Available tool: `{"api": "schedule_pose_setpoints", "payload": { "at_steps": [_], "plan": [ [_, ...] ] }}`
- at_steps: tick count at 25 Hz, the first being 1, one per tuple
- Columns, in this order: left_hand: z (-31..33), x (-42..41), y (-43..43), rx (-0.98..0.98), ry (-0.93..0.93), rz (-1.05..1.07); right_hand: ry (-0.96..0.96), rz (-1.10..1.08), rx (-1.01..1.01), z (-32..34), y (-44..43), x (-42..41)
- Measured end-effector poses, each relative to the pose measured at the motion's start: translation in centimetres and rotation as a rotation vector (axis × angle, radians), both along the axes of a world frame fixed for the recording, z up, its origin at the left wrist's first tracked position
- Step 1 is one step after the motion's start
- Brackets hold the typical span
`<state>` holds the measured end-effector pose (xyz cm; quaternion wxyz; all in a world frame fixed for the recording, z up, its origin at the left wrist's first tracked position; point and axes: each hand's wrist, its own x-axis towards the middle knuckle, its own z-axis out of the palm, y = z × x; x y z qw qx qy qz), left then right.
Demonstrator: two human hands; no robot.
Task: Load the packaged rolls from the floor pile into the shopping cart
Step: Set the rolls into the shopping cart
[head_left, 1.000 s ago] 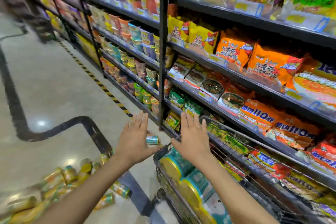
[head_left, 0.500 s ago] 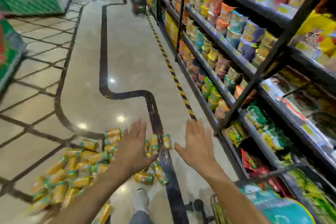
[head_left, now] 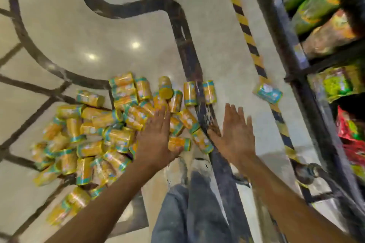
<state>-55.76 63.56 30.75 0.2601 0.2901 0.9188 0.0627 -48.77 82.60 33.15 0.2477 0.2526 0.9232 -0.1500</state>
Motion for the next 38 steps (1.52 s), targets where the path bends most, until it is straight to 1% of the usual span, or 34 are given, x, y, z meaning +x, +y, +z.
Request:
{"api": "schedule_pose_setpoints", "payload": {
  "at_steps": [2,5,7,8,10,12,15,17,19,21,24,25,27,29,30,31,33,36,38],
  "plan": [
    [-7.8,0.1,0.3,-0.010,-0.004,-0.031,-0.019,0.003,-0.035,-8.6,-0.2,0.1],
    [-18.0,0.2,0.4,-0.024,-0.091,-0.020,-0.096,0.022,-0.075,-19.4,-1.0,1.0],
    [-25.5,1.1,0.1,0.009,-0.106,-0.045,-0.111,0.015,-0.080,-26.3,-1.6,2.0],
    [-28.7,1.8,-0.4,-0.008,-0.133,-0.100,-0.120,0.003,-0.087,-29.3,-1.8,2.6],
    [-34.3,3.3,-1.4,-0.039,-0.179,-0.293,-0.148,-0.027,-0.122,-34.3,-2.3,3.6],
    [-37.6,4.3,-2.1,-0.043,-0.111,-0.504,-0.156,-0.056,-0.152,-37.5,-2.7,4.5],
    [-41.0,5.0,-2.5,-0.009,0.011,-0.511,-0.090,-0.073,-0.125,-40.6,-2.7,5.1],
    [-41.7,4.7,-2.1,0.004,0.026,-0.497,-0.085,-0.063,-0.091,-41.3,-2.3,5.0],
    [-41.0,4.4,-1.7,0.015,0.009,-0.477,-0.096,-0.063,-0.096,-40.8,-2.0,4.7],
    [-38.1,3.9,-0.6,0.032,-0.067,-0.371,-0.084,-0.084,-0.107,-38.7,-2.2,4.6],
    [-31.1,2.9,1.2,0.038,-0.147,-0.051,-0.046,-0.163,-0.102,-32.4,-2.1,3.6],
    [-28.2,2.5,1.6,0.059,-0.151,0.061,-0.033,-0.220,-0.116,-29.3,-1.9,2.9],
    [-21.1,1.2,2.2,0.176,-0.125,0.294,0.039,-0.368,-0.149,-22.2,-1.9,1.6],
    [-13.8,-0.3,2.9,0.310,-0.095,0.487,0.170,-0.519,-0.185,-14.9,-2.0,0.2],
    [-9.4,-1.3,3.4,0.382,-0.077,0.543,0.247,-0.571,-0.199,-10.3,-1.9,-0.7],
    [-4.5,-2.3,4.1,0.452,-0.060,0.569,0.313,-0.614,-0.215,-5.4,-1.8,-1.6],
    [6.0,-3.9,6.0,0.574,-0.028,0.545,0.484,-0.692,-0.227,4.6,-1.6,-2.7],
    [20.4,-5.5,10.0,0.709,-0.022,0.447,0.787,-0.844,-0.226,17.7,-0.1,-3.0],
    [29.0,-5.5,13.0,0.817,-0.027,0.370,0.955,-0.889,-0.181,25.5,1.9,-2.2]
  ]
}}
